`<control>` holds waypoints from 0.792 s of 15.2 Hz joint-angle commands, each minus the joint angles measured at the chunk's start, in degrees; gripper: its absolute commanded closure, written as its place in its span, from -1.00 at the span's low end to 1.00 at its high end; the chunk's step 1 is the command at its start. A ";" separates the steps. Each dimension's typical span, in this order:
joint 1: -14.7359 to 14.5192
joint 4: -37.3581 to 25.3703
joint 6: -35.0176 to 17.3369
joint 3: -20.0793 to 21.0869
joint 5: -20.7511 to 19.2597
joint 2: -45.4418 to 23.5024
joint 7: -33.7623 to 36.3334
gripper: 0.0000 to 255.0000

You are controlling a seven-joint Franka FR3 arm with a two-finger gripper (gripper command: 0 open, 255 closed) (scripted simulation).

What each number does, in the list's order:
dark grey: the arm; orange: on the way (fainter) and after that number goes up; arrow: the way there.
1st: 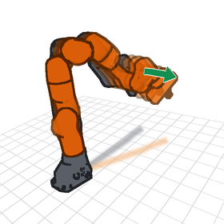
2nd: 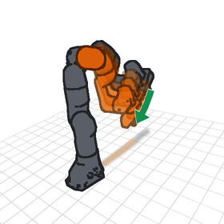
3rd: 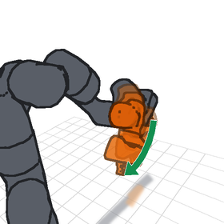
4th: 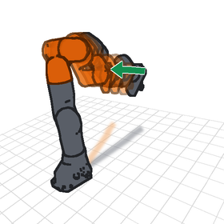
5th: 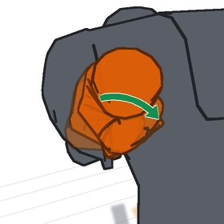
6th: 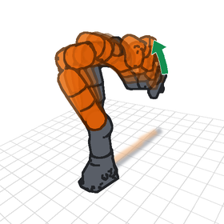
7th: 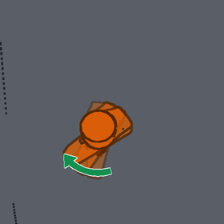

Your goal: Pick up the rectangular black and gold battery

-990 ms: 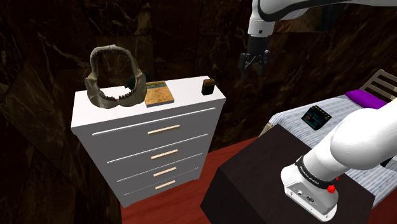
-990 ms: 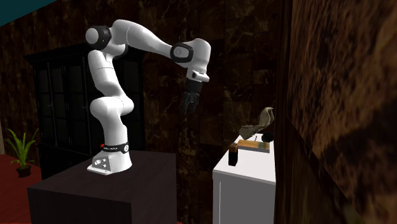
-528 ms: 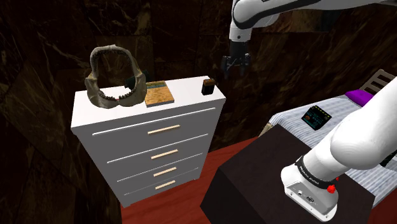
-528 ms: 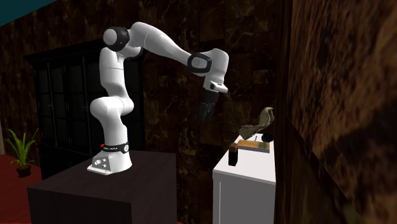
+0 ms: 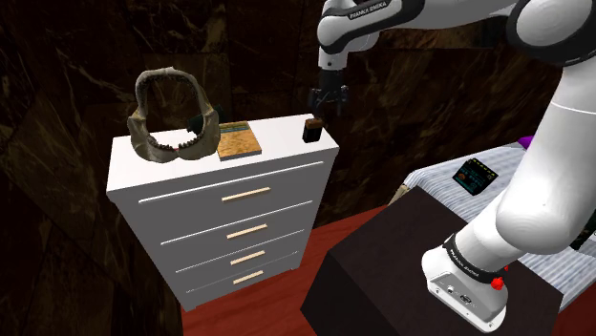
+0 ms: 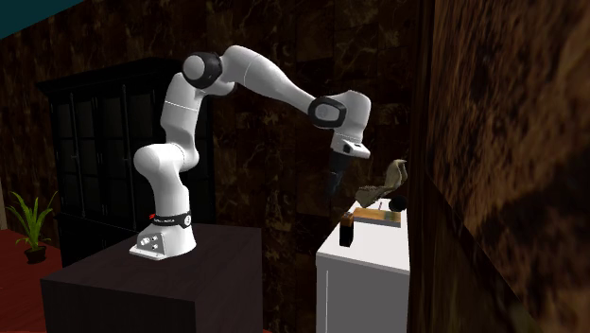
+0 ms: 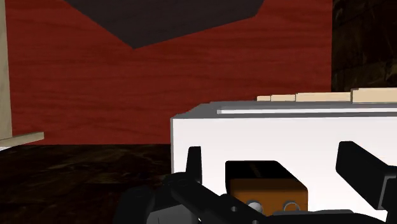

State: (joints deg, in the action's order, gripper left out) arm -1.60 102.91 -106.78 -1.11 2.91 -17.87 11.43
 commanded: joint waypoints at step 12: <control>0.13 -8.37 -3.44 0.22 0.76 -11.95 0.05 -1.00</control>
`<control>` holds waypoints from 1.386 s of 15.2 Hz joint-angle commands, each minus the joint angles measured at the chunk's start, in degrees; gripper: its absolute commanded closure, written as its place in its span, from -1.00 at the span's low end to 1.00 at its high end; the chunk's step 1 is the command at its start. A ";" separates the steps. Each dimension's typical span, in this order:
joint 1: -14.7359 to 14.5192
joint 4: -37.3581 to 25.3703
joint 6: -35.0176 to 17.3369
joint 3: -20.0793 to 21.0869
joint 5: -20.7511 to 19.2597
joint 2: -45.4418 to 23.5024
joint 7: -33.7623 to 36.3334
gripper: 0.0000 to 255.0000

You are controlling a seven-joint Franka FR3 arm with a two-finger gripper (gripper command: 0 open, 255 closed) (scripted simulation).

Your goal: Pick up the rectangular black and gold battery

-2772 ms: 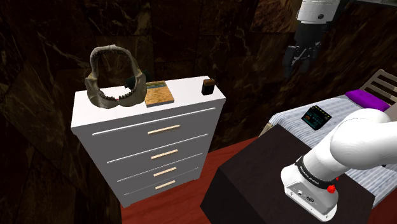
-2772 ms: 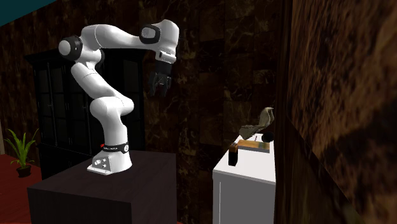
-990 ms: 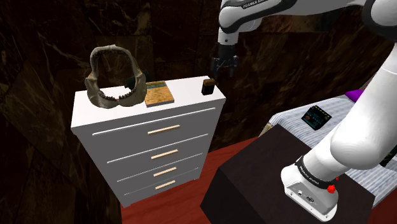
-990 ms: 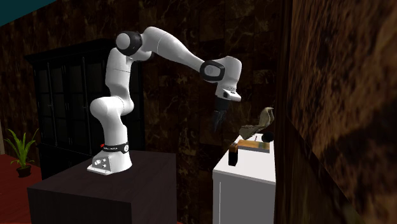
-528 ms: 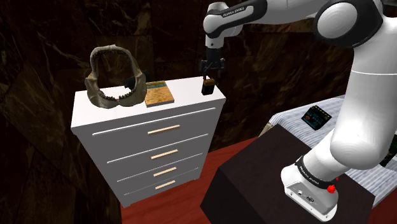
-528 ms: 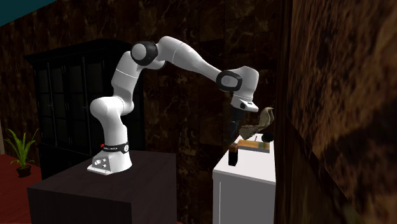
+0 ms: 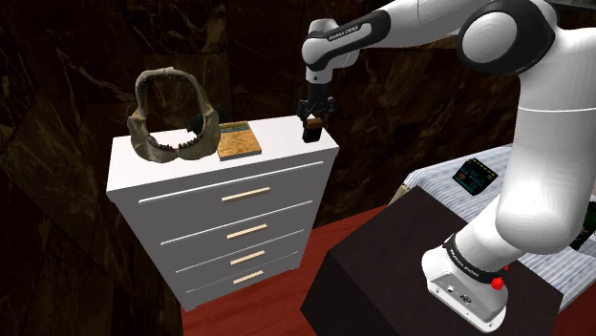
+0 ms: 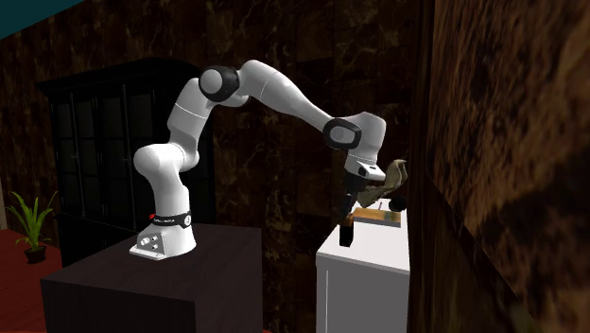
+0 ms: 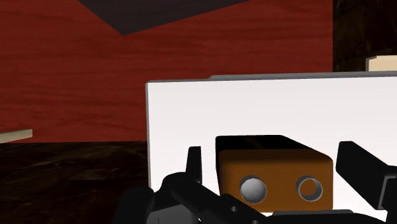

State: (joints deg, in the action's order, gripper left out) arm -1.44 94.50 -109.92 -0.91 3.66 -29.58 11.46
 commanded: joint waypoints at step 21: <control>-0.02 -3.19 6.50 -0.04 -0.16 3.36 0.39 1.00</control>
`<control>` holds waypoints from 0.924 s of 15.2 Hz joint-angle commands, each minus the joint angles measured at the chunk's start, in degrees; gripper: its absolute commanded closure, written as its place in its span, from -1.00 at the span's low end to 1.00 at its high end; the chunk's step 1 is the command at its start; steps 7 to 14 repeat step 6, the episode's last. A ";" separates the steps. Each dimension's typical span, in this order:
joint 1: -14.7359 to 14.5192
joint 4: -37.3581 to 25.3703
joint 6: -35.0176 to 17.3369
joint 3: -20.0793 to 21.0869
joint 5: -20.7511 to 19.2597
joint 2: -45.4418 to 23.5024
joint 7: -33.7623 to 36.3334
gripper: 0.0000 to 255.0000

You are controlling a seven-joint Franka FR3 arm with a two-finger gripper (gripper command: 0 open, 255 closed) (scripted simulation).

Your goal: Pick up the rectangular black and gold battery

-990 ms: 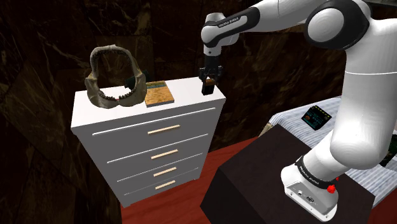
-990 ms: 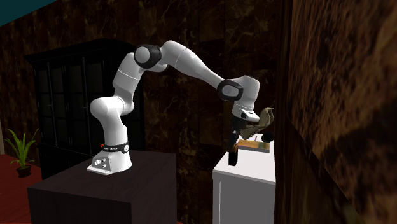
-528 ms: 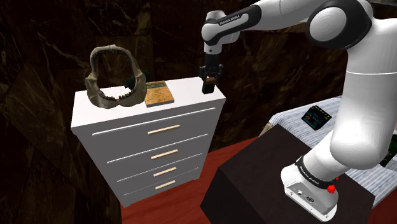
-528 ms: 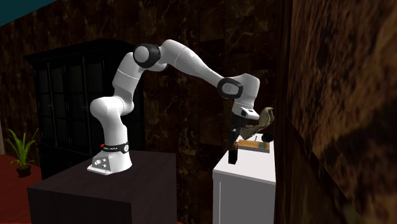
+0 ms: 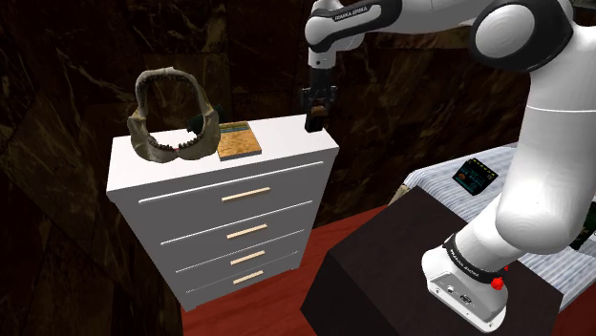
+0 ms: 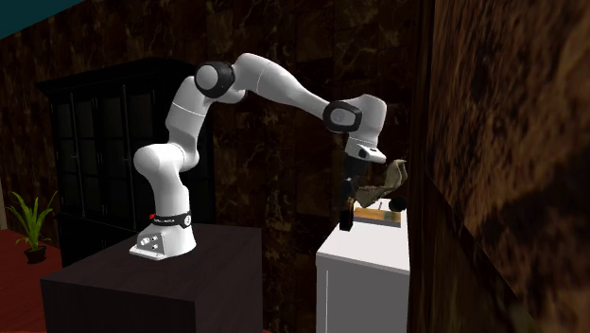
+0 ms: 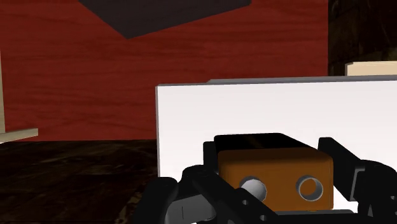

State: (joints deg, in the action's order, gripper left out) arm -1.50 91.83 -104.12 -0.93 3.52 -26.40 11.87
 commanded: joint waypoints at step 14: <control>0.05 -2.19 3.42 -0.04 -0.07 1.22 0.13 1.00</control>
